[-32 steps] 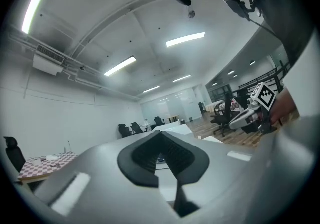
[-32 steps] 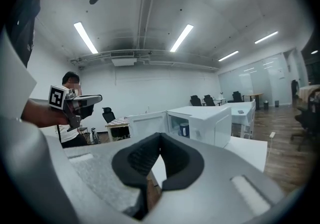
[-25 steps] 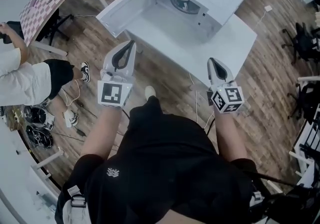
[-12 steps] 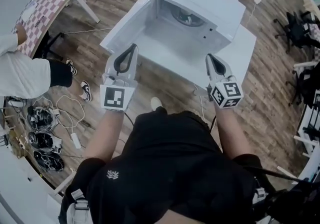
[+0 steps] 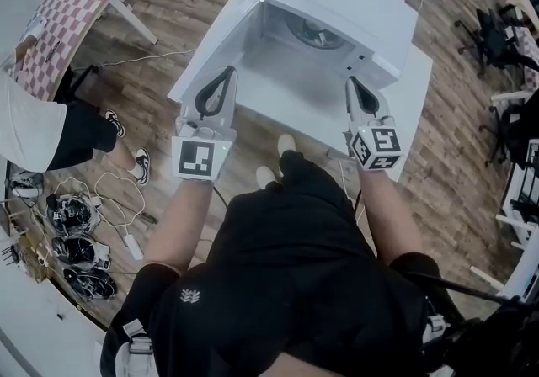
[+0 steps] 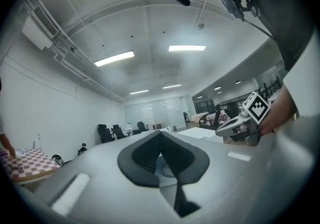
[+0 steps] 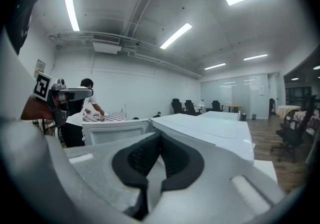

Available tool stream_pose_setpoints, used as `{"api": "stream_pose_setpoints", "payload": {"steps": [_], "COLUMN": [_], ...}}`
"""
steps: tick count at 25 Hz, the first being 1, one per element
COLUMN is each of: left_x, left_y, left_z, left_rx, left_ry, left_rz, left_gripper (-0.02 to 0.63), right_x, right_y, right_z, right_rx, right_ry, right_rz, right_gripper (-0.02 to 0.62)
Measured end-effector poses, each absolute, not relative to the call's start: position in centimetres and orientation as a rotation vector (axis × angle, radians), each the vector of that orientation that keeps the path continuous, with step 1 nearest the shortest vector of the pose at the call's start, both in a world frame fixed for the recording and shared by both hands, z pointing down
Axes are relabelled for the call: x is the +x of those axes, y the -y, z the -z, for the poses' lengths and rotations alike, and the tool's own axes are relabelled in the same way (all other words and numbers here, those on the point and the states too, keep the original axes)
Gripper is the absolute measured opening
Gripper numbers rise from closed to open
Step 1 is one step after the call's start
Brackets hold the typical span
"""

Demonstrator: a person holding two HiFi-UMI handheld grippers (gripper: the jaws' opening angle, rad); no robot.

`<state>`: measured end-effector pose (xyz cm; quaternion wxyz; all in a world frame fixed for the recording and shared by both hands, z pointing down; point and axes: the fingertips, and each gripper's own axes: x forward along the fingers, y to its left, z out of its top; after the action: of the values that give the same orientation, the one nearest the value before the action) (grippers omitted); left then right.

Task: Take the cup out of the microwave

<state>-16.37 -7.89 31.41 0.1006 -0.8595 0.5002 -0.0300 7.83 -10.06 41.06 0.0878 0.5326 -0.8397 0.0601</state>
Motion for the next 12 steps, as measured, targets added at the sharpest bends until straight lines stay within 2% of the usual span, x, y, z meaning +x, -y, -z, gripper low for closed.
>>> {"api": "stream_pose_setpoints", "payload": {"steps": [5,12], "left_x": [-15.9,-14.8], "left_y": [11.2,16.2], "left_z": [-32.7,-35.6], "left_rx": [-2.546,-2.564], "left_ry": [-1.474,-1.440], "left_rz": [0.093,0.160], "left_gripper": [0.006,0.006], "right_x": [7.6,6.9], "right_y": [13.9,19.4], "right_z": [-42.2,-46.7], "right_rx": [1.671,1.685], "right_ry": [2.498,2.452], "right_rz": [-0.105,-0.184], "right_gripper": [0.000,0.000]}}
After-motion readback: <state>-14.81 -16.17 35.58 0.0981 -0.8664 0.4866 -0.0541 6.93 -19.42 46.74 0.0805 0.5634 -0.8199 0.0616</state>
